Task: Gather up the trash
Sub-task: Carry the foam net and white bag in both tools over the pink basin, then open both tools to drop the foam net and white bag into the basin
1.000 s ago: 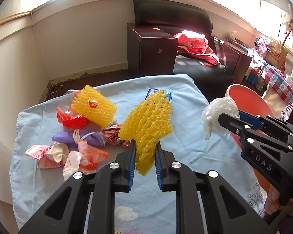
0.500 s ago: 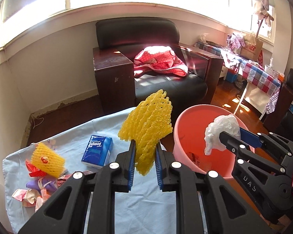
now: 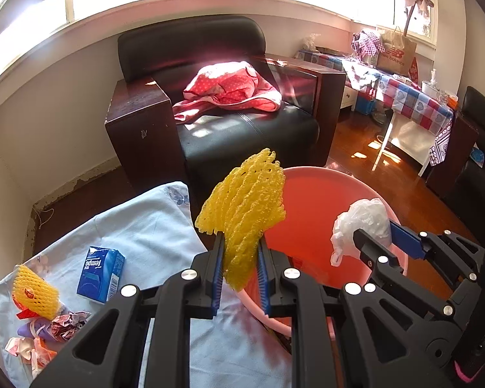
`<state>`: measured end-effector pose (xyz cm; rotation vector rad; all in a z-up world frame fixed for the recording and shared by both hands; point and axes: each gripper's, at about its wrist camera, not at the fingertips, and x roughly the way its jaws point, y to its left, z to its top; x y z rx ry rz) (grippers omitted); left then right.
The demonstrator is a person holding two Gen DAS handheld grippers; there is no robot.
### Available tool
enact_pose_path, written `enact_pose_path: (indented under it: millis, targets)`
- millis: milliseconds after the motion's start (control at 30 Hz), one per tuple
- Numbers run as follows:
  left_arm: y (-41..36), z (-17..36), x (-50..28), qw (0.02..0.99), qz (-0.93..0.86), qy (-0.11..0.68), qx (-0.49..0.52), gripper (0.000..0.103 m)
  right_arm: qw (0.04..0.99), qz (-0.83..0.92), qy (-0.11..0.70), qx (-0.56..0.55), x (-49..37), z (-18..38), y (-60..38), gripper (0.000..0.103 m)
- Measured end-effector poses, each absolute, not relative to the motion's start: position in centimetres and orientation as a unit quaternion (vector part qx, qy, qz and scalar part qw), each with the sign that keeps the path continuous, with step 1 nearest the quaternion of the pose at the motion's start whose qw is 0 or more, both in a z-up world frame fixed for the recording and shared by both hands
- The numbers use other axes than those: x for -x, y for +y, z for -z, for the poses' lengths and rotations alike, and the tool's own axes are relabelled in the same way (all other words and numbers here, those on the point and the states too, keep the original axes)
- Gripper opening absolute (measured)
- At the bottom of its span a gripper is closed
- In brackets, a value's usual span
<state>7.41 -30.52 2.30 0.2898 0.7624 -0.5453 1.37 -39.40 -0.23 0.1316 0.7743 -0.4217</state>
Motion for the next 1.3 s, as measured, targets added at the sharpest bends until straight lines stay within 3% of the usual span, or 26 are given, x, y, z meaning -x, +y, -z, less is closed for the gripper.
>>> enact_pose_path:
  millis: [833,967,1100,1300]
  targets:
    - [-33.5,0.9,-8.2,0.863,0.268,0.396,-0.162,0.018,0.884,0.220,0.406,-0.069,-3.3,2.5,-40.4,0.026]
    - [-33.7,1.0,-8.1,0.862,0.271,0.397,-0.162,0.025,0.880,0.221,0.413,-0.073,-3.4,2.9,-40.6,0.027]
    - [-33.8,0.7,-7.8,0.865,0.271,0.389,-0.164,0.040,0.878,0.221,0.416,-0.081,-3.5,3.2,-40.8,0.030]
    - [-33.8,0.3,-7.5,0.868,0.273,0.382,-0.163,0.046,0.880,0.219,0.411,-0.089,-3.3,3.1,-41.0,0.037]
